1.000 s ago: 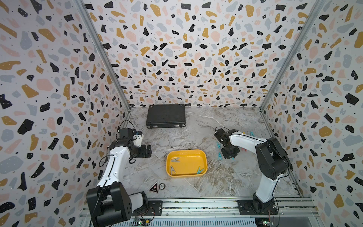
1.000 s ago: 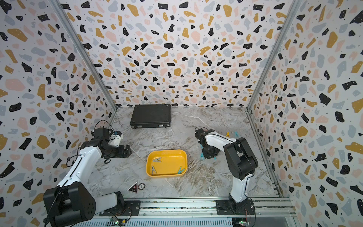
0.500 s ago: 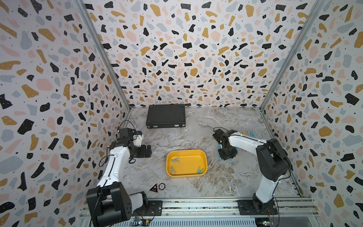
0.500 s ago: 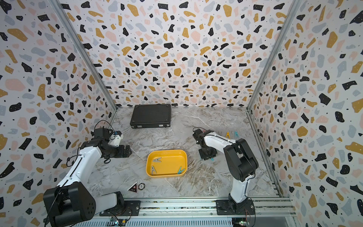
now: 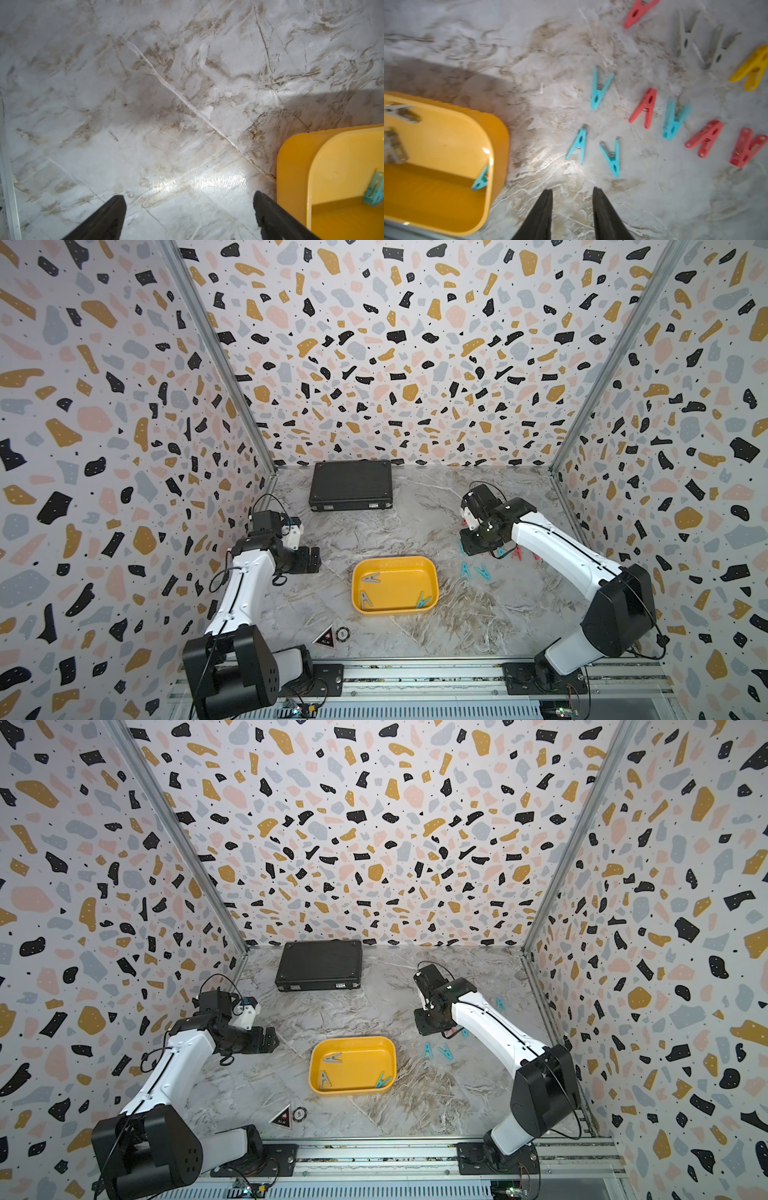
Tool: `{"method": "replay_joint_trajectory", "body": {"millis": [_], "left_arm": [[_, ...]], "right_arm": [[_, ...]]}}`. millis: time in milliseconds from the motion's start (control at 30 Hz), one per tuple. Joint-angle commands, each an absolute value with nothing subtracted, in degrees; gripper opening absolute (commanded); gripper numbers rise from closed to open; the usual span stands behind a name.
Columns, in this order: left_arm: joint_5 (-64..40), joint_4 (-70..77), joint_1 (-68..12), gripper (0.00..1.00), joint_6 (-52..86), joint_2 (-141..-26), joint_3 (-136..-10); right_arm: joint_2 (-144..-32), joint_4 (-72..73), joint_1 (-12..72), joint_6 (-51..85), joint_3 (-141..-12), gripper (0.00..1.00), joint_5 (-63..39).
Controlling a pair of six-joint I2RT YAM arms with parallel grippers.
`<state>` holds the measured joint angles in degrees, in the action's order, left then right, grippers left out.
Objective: Take the clothespins out of the storage box
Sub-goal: Place the clothespin at the center of the board, then pick up the clothespin from the storage box.
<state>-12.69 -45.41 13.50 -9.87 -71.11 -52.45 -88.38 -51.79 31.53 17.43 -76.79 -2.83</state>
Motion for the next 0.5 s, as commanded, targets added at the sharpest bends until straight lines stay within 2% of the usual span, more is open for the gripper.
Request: {"method": "replay_joint_trajectory", "body": {"millis": [0,233,467], "left_arm": [[-12.4,-45.2,13.9,1.00,-10.0,-70.3,-53.4],[-11.3,-44.8,13.9,1.00,-9.7,-70.4,-53.4],[-10.2,-44.8,13.9,1.00,-9.3,-70.5,-53.5]], "right_arm": [[-86.0,-49.9,32.4,14.5,-78.2,0.38,-13.1],[-86.0,-46.7,40.9,9.3,-80.0,0.39,-19.2],[-93.3,-46.2,50.6,4.1,-83.8,0.41,-19.6]]}}
